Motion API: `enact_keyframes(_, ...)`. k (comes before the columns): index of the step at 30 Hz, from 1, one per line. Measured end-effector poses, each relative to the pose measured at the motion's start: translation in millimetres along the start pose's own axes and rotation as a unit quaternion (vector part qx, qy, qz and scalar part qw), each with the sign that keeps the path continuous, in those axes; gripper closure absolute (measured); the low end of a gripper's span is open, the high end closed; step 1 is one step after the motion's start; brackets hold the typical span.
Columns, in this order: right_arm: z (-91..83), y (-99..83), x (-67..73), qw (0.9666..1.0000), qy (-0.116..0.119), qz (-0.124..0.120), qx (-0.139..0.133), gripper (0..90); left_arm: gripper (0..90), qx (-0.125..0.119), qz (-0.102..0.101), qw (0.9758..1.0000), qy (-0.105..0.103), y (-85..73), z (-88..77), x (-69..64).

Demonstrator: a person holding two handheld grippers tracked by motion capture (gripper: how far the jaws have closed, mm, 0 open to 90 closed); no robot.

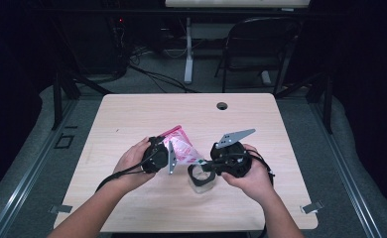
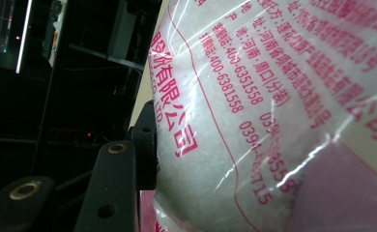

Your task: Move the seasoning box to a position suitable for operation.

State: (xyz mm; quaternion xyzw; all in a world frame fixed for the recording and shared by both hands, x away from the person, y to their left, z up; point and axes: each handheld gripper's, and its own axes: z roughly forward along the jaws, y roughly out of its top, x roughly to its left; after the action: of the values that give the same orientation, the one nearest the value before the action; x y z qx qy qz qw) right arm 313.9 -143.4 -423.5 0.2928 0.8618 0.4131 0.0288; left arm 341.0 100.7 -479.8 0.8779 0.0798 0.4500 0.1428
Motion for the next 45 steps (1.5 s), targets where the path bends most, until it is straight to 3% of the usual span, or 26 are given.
enact_keyframes(1, -0.6, 0.3, 0.3, 1.0, -0.005, -0.002, -0.005, 77.4, 56.1, 0.0, 0.0, 1.0, -0.001, 0.2, 0.1, -0.7)
enact_keyframes(5, -1.4, 1.4, 1.7, 0.9997, -0.019, -0.008, -0.016, 71.7, 56.1, -0.002, -0.001, 1.0, -0.004, 1.4, 0.7, -1.5)
enact_keyframes(14, 4.0, 2.7, 4.9, 0.9993, -0.024, -0.024, -0.019, 66.5, 56.2, -0.008, 0.002, 0.9999, -0.009, 5.5, 0.5, -4.7)
enact_keyframes(17, 5.6, 3.2, 5.4, 0.9992, -0.026, -0.026, -0.019, 68.7, 56.2, -0.011, 0.004, 0.9999, -0.009, 6.9, 0.2, -5.4)
enact_keyframes(23, 7.1, 3.1, 7.3, 0.9991, -0.023, -0.028, -0.021, 84.4, 56.2, -0.013, 0.006, 0.9999, -0.005, 10.0, -0.4, -4.3)
enact_keyframes(27, 6.4, 2.3, 5.4, 0.9993, -0.019, -0.02, -0.026, 89.5, 56.2, -0.014, 0.012, 0.9998, 0.003, 12.0, -0.8, -3.6)
enact_keyframes(33, 7.2, 1.1, 3.0, 0.9996, -0.012, -0.014, -0.023, 90.0, 56.3, -0.011, 0.024, 0.9996, 0.009, 13.7, -0.7, -3.3)
enact_keyframes(35, 7.5, 1.0, 3.1, 0.9996, -0.012, -0.012, -0.022, 90.0, 56.3, -0.023, 0.016, 0.9995, 0.013, 13.7, 0.7, -4.7)
enact_keyframes(38, 8.6, 0.9, 3.6, 0.9997, -0.012, -0.013, -0.019, 90.0, 56.3, -0.01, 0.031, 0.9994, 0.013, 13.3, -1.1, -3.4)
enact_keyframes(45, 12.9, -0.7, 3.6, 0.9999, -0.005, -0.007, -0.013, 90.0, 56.4, -0.015, 0.041, 0.9987, 0.026, 12.6, -1.3, -5.3)
